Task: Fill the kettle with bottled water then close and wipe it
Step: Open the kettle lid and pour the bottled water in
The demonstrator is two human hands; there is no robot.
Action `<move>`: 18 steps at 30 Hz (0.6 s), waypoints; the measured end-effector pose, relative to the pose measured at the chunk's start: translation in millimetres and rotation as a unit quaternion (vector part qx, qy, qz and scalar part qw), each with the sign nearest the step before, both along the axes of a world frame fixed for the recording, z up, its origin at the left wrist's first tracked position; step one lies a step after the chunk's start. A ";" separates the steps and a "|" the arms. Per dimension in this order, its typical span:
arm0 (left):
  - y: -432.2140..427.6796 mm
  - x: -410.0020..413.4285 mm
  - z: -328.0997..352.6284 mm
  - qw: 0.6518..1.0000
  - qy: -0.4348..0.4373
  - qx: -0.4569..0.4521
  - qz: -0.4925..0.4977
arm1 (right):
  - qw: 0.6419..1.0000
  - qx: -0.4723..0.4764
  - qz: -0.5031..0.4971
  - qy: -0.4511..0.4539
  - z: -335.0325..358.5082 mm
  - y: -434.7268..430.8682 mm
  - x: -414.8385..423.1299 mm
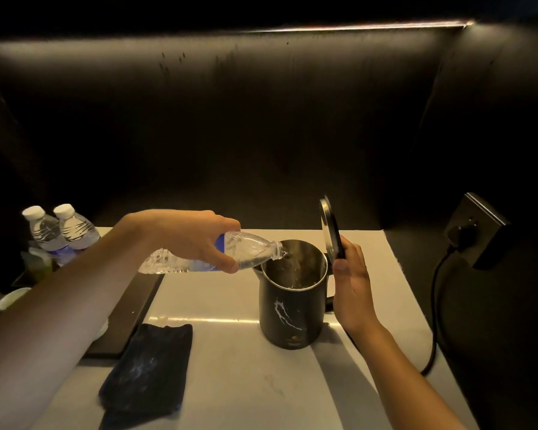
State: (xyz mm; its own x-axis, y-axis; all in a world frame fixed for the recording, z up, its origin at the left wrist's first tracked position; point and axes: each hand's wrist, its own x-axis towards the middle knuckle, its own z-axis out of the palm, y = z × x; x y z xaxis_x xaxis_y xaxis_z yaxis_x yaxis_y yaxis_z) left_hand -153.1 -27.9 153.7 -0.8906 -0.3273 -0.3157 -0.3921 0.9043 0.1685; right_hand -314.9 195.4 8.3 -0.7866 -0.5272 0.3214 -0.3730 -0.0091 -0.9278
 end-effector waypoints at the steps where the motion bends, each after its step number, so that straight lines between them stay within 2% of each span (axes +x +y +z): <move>1: 0.4 3.0 -3.9 1.000 0.008 0.016 0.009 | 1.000 0.000 0.000 0.001 0.5 0.2 0.3; 11: 6.0 27.5 -55.5 0.974 0.132 0.174 0.056 | 1.000 -0.009 0.007 0.018 5.5 1.0 3.6; 14: 3.6 35.8 -71.1 0.947 0.218 0.226 0.067 | 1.000 -0.011 0.010 0.016 5.7 2.1 4.0; 18: 1.8 43.5 -96.0 0.889 0.354 0.273 0.100 | 1.000 -0.007 0.010 0.013 5.3 2.7 4.5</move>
